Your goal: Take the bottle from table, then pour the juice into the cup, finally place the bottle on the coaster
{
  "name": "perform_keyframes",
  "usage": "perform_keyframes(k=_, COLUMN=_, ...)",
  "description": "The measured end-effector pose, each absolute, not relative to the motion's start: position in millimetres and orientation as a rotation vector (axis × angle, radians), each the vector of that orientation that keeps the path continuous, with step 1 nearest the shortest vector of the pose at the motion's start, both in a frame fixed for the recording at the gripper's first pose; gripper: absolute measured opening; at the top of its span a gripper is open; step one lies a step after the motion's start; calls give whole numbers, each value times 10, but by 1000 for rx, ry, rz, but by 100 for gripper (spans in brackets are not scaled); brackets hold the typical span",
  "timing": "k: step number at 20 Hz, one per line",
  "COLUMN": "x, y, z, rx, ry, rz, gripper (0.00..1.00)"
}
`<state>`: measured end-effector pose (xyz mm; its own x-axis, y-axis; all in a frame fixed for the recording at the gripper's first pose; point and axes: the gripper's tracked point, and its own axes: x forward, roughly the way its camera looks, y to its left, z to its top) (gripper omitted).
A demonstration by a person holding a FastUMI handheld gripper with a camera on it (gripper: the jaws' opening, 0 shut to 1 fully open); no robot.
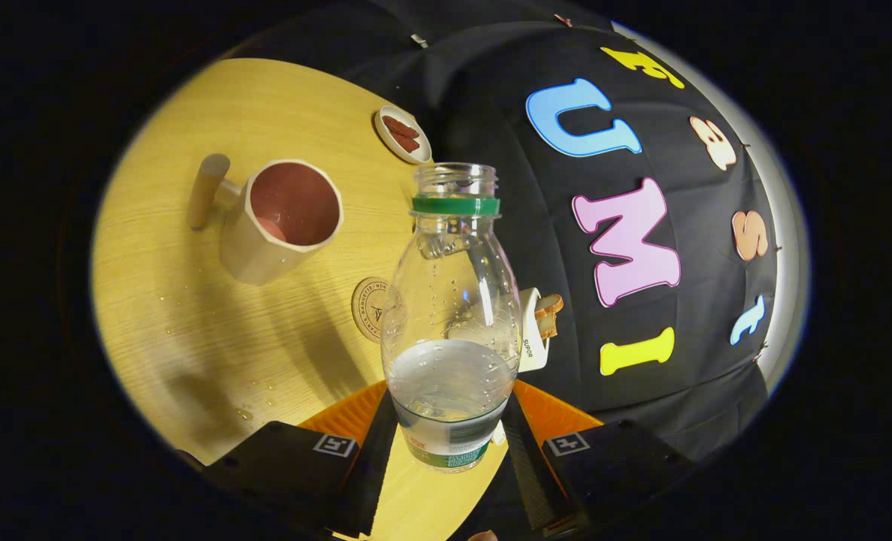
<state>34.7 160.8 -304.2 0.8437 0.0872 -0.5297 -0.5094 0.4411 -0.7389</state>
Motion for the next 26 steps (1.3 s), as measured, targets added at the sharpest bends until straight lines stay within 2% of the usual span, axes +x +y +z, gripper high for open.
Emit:
perform_keyframes(k=7, x=395, y=1674, z=-3067, rx=-1282, ry=464, rz=414, gripper=76)
perform_keyframes(k=26, x=562, y=1734, z=-3041, rx=-1554, ry=401, rz=435, gripper=76)
